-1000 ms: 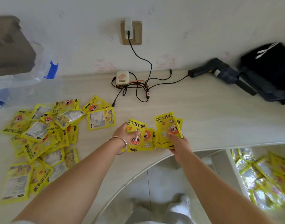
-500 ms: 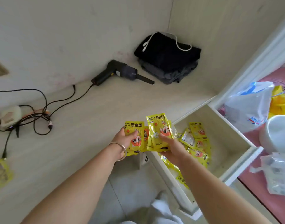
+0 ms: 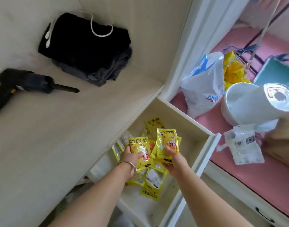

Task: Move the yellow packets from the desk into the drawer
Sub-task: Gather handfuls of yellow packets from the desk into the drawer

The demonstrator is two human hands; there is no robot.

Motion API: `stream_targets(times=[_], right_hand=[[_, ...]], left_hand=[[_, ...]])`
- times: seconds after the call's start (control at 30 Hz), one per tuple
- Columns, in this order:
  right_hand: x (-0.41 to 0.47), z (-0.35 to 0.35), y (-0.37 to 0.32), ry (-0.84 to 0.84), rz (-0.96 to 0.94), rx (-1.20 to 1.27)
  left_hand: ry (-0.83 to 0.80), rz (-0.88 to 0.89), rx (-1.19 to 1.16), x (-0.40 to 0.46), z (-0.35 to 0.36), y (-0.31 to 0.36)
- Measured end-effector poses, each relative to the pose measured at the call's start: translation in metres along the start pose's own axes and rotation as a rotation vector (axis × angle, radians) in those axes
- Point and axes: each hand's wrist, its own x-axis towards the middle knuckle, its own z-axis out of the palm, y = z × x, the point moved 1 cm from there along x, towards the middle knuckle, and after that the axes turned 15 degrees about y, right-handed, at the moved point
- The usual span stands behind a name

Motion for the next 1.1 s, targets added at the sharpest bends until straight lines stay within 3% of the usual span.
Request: stream_targets(times=[0.33,0.5,0.73,0.83,0.93,1.1], right_hand=[[0.061,-0.001,0.015,0.143,0.128,0.096],[0.073,0.000,0.015,0.225,0.129,0.046],[0.068,0.003,0.009,0.329,0.103,0.023],[0.056,0.009,0.008,0.373,0.024,-0.179],[0.025,0.025,0.000,0.403,-0.222,-0.404],[-0.050,0.080,0.006,0.049,-0.628,-0.632]], left_hand=[[0.052,-0.101,0.097,0.071,0.043,-0.026],[0.163,-0.006,0.152,0.085,0.049,-0.017],[0.083,0.067,0.142,0.072,0.040,-0.006],[0.079,0.124,0.163,0.057,0.030,0.003],[0.052,0.112,0.101,0.034,0.012,0.012],[0.128,0.256,-0.048,-0.007,-0.045,0.027]])
